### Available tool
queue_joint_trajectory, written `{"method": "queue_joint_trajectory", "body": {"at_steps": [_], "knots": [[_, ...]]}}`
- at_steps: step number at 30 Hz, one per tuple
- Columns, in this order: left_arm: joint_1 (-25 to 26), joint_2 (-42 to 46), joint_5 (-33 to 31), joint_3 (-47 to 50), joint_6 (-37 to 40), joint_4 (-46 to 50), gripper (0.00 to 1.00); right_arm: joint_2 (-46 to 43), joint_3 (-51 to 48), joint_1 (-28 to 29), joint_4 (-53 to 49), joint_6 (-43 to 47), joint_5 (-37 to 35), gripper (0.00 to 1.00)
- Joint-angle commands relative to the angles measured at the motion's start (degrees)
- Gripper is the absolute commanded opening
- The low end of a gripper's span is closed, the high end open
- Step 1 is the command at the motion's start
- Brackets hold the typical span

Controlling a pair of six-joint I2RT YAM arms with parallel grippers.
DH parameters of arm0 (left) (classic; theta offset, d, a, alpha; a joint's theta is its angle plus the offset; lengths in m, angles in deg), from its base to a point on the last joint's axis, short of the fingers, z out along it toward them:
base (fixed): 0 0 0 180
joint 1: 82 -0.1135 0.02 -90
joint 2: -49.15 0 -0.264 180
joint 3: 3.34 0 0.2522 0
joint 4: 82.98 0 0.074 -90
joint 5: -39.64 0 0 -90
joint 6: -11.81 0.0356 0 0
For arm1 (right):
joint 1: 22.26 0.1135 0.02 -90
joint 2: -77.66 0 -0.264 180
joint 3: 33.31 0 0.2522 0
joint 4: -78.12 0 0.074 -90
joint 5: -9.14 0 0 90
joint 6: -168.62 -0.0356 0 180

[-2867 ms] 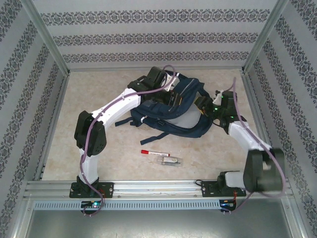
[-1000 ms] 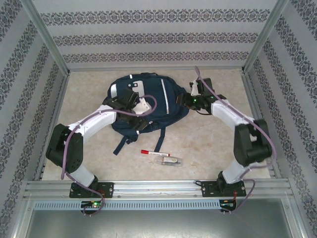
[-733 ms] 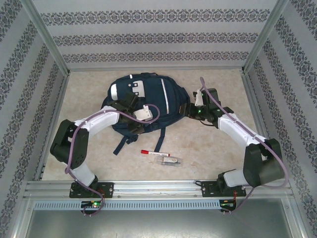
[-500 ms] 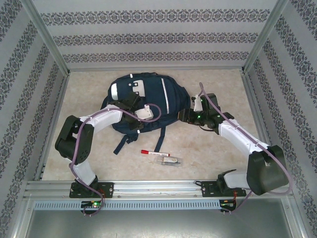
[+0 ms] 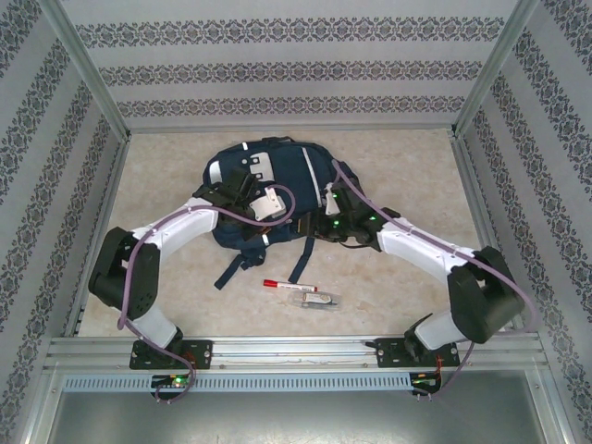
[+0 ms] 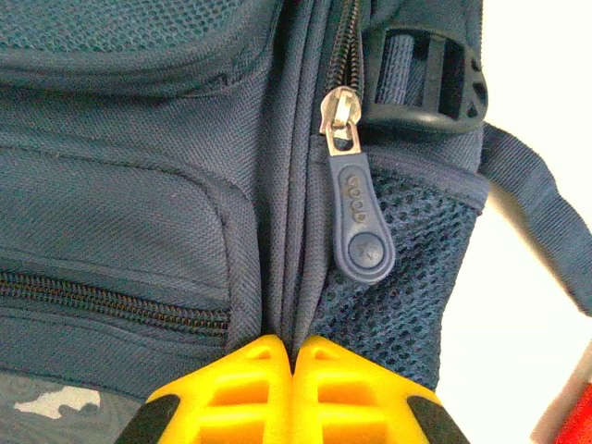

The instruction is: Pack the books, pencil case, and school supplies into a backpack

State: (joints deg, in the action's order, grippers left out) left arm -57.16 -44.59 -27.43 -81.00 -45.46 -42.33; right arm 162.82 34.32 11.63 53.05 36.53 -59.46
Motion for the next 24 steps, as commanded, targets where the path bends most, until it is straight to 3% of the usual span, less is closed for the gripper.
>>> {"method": "queue_joint_trajectory", "body": {"at_steps": [1, 5, 9, 19, 24], "knots": [[0.1, 2.4, 8.1, 2.7, -3.4, -4.1, 0.0, 2.7, 5.4, 3.2, -3.6, -5.7, -10.3, 0.43], [0.1, 3.2, 11.4, 5.8, -5.2, -8.4, 0.0, 4.1, 7.4, 9.1, -5.2, -7.9, -23.3, 0.43], [0.1, 4.9, 14.4, 6.9, -7.6, -10.4, 0.0, 6.4, 11.1, 16.2, -8.3, -3.5, -35.5, 0.43], [-2.8, 5.9, 22.9, 9.9, -12.1, -15.6, 0.0, 11.8, 14.3, 18.9, -8.7, 7.9, -38.0, 0.49], [-5.0, 5.0, 25.7, 10.6, -13.5, -17.6, 0.0, 11.5, 13.1, 18.1, -9.2, 7.1, -36.3, 0.49]]}}
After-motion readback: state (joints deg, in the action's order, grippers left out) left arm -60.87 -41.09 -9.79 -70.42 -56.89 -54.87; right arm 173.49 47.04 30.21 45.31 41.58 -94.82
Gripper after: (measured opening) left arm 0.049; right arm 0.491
